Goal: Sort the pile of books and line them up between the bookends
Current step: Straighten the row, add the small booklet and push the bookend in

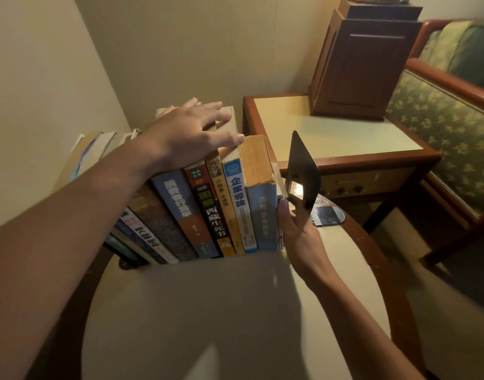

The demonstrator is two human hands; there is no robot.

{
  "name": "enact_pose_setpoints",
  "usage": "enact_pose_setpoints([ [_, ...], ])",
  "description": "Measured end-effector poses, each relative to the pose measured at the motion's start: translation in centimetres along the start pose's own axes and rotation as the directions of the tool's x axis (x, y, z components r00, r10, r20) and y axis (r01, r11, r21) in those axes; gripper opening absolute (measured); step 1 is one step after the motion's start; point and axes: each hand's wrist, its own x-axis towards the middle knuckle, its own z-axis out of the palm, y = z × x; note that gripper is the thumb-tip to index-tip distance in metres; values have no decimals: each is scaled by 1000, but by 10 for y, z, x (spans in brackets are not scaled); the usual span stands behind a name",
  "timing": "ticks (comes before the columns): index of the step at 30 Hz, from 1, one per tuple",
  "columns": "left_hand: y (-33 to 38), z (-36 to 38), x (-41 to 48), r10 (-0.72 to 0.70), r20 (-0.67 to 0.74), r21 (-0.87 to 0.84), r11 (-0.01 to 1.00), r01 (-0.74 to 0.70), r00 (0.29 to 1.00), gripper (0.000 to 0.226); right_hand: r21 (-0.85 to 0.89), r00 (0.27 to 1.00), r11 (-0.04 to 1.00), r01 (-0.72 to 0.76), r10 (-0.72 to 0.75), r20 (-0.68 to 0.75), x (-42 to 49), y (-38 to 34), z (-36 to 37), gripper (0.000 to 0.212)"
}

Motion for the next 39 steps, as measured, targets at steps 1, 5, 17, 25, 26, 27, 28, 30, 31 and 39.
enact_pose_setpoints([
  [1,1,0,-1,2,1,3,1000,-2,1000,93,-31,999,999,29,-30,-15,-3,0,-1,56],
  [5,6,-2,-9,-15,-54,-41,999,13,998,81,-111,953,983,147,-171,-251,-19,9,6,38],
  [17,4,2,-24,-77,6,28,997,77,997,93,-188,853,973,134,-210,-477,-27,31,27,32],
  [25,2,2,-26,-80,-63,-15,997,79,995,90,-308,834,932,191,-320,-450,-35,27,20,36],
  [26,3,2,-28,-84,-84,-41,996,81,993,88,-319,832,928,193,-327,-448,-37,28,20,37],
  [27,3,2,-30,-93,-112,-74,994,85,989,86,-324,829,926,197,-333,-449,-39,27,19,39],
  [28,3,2,-32,-107,-144,-110,990,91,984,82,-323,829,924,202,-337,-447,-41,28,18,41],
  [30,2,4,-37,-125,-181,-148,984,98,975,74,-325,838,921,216,-346,-421,-43,29,16,44],
  [31,1,5,-39,-123,-170,-129,986,102,978,71,-327,849,918,223,-348,-398,-44,29,15,45],
  [39,-4,-1,-54,-111,-132,-207,975,82,985,66,-381,796,869,314,-460,-393,-56,14,13,41],
])
